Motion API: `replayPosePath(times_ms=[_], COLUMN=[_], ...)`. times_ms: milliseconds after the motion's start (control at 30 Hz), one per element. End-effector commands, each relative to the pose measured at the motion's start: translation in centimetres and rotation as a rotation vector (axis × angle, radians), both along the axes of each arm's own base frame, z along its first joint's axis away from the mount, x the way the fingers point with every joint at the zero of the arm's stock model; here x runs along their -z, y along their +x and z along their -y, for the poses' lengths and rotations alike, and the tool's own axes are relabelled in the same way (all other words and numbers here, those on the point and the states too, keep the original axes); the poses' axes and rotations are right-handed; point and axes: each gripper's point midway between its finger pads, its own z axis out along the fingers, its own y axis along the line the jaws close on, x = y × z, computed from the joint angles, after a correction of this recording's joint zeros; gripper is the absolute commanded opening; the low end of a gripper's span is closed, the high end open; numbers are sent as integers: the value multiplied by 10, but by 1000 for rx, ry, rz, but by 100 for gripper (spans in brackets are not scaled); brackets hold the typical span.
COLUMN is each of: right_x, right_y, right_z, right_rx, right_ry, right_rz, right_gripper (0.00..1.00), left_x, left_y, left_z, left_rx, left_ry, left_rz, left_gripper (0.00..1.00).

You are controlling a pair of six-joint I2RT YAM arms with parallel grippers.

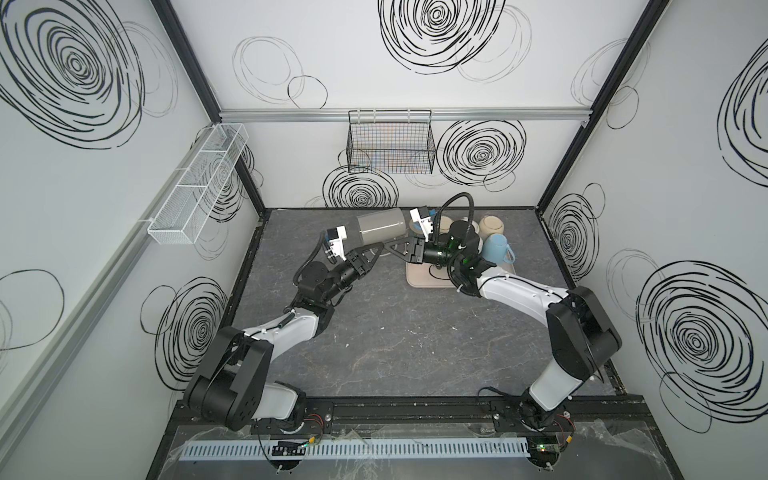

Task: Turn the mug right side up
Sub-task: 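Grasp the grey mug with the left gripper while the right releases, then lower the grey mug upright onto the table with the left gripper, release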

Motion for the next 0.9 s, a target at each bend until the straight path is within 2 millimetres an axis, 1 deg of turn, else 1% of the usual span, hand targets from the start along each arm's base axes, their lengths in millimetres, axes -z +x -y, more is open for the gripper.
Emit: replayPosePath(times_ms=[0,67,167,233,267,300,400,467,633,767,867], right_x=[-11,-1,12,18,23,27,40,46,64,71,72], right_y=[20,30,37,40,42,44,46,47,50,52,54], right_z=[23,39,63,76,84,90,107,116,136,145,149], right_rx=[114,186,295,346,375,398,442,466,517,533,542], right_ry=[-68,-109,-167,-201,-226,-247,-297,-336,-453,-472,-479], right_rz=[50,20,4,8,-3,-16,-57,-67,-95,-114,-122], right_gripper=[48,50,51,52,52,52,52,52,53,53,54], left_x=[-24,-4,22,30,40,45,67,77,96,108,114], left_y=[8,22,42,55,62,68,90,105,134,160,182], left_z=[-14,-22,-34,-41,-45,-48,-59,-68,-83,-88,-88], left_rx=[-79,-125,-174,-209,-226,-241,-264,-284,-330,-356,-370], left_ry=[70,165,295,369,429,484,665,779,979,1056,1098], left_rz=[98,32,-49,-68,-100,-113,-177,-213,-253,-273,-283], left_gripper=[0,0,0,0,0,0,0,0,0,0,0])
